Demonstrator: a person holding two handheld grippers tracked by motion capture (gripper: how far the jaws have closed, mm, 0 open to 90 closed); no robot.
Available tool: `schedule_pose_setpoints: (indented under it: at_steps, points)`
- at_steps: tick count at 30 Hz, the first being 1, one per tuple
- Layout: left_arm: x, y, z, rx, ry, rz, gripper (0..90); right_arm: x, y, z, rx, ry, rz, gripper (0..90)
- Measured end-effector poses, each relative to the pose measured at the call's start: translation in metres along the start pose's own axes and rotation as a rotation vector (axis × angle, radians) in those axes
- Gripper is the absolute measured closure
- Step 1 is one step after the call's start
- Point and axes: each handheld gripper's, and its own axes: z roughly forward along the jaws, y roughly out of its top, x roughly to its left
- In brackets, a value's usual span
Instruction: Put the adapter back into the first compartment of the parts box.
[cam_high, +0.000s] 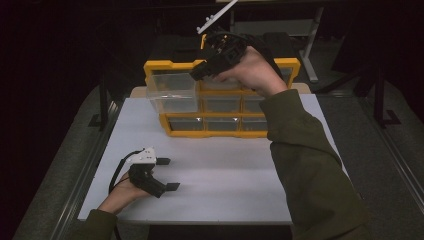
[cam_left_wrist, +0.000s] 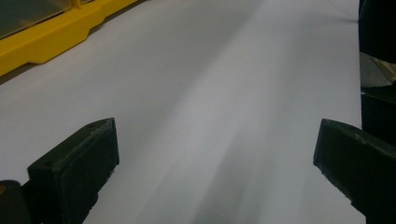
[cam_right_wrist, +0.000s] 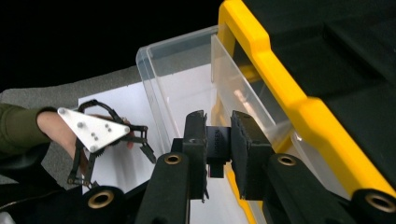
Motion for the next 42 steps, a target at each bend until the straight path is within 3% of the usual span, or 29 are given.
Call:
schedule_pose_setpoints:
  at_steps: [17, 20, 23, 32, 42]
  points:
    - [0.000, 0.000, 0.000, -0.002, -0.002, 0.000, 0.0, 0.004, 0.012, 0.034, 0.042, 0.027, -0.013, 74.8]
    - [0.000, 0.000, 0.000, -0.002, -0.002, 0.001, 0.0, 0.004, 0.012, 0.037, 0.049, 0.021, -0.016, 68.9]
    - [-0.001, 0.000, 0.000, -0.002, -0.003, 0.001, 0.0, 0.004, 0.011, 0.035, 0.035, 0.007, -0.008, 61.3]
    - [-0.001, 0.000, 0.001, 0.002, -0.005, 0.001, 0.0, 0.000, -0.002, 0.015, -0.004, -0.007, 0.010, 56.4]
    - [-0.001, -0.001, 0.001, 0.007, 0.000, -0.003, 0.0, -0.001, -0.030, 0.000, 0.013, -0.026, 0.030, 46.4]
